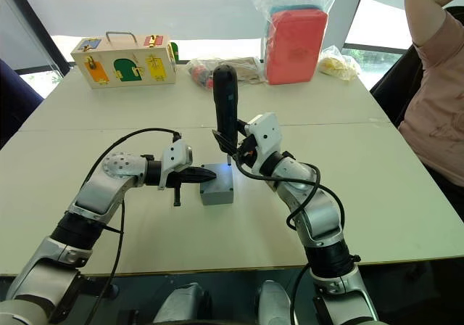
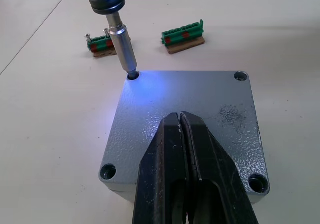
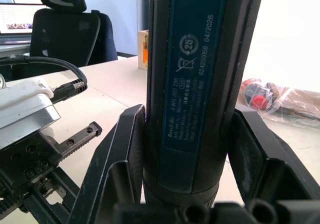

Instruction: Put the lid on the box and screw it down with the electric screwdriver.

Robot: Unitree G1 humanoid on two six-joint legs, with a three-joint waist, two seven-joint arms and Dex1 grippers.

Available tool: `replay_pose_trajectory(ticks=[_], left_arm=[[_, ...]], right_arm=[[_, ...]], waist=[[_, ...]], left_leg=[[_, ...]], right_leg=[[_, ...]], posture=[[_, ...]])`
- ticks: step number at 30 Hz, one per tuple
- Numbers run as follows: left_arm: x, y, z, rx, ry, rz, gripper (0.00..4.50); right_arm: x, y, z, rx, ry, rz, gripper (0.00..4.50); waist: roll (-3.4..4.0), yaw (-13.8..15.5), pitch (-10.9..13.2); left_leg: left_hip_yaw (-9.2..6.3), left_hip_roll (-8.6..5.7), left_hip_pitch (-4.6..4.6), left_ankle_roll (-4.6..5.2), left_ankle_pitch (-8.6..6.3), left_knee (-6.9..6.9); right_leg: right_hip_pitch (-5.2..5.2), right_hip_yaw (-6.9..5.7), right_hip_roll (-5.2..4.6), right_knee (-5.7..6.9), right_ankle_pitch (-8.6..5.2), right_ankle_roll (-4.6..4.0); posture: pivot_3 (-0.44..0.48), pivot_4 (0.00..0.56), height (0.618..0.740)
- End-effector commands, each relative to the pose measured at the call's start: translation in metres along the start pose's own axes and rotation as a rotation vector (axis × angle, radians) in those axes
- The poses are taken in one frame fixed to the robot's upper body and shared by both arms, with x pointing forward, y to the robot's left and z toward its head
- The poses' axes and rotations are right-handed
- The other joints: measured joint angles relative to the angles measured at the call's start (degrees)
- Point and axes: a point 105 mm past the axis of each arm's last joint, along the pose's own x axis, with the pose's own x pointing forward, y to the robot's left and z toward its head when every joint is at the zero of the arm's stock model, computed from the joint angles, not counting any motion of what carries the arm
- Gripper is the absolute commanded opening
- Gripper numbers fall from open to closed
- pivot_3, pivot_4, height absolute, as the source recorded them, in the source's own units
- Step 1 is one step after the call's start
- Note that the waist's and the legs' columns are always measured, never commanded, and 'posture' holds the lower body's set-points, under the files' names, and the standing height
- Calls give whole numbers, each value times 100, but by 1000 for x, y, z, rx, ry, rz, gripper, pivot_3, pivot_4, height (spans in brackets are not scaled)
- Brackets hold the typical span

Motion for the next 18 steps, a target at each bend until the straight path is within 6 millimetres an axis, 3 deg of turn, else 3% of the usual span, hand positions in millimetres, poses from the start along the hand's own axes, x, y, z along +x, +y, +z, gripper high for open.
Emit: replay_pose_trajectory(ticks=[1, 7, 11, 14, 18], left_arm=[[0, -2, 1, 17, 6, -10, 0], [-3, -1, 3, 21, 1, -13, 0], [-5, -1, 12, 29, -32, -17, 0], [-7, -1, 22, 45, -68, -18, 0], [-12, -3, 34, 83, -91, -27, 0]], right_arm=[[-10, 6, -54, 121, 224, 10, 1856], [-7, -2, 30, 108, -88, 28, 1856], [-12, -20, 79, 97, -230, -29, 1856], [-22, -42, 98, 97, -227, -93, 1856], [-38, -73, 95, 106, -66, -202, 1856]], waist=[[1, 0, 1], [23, 1, 32], [48, -14, 72], [73, 1, 103], [73, 25, 109]], left_leg=[[0, 0, 0, 0, 0, -2], [0, -1, -24, -1, 0, -7], [1, -1, -112, -7, 5, -6], [2, -3, -158, -13, 9, -3], [-3, -13, -215, -17, 13, 8]], right_leg=[[-1, 0, -4, 0, -1, -1], [-26, 1, -19, -1, -1, -4], [-120, 3, -21, 11, 6, -7], [-166, 2, -18, 18, 9, -6], [-218, -17, -8, 22, 22, 17]], posture=[[0, 150, 730], [0, 150, 730], [0, 150, 730], [0, 150, 730], [0, 150, 730]])
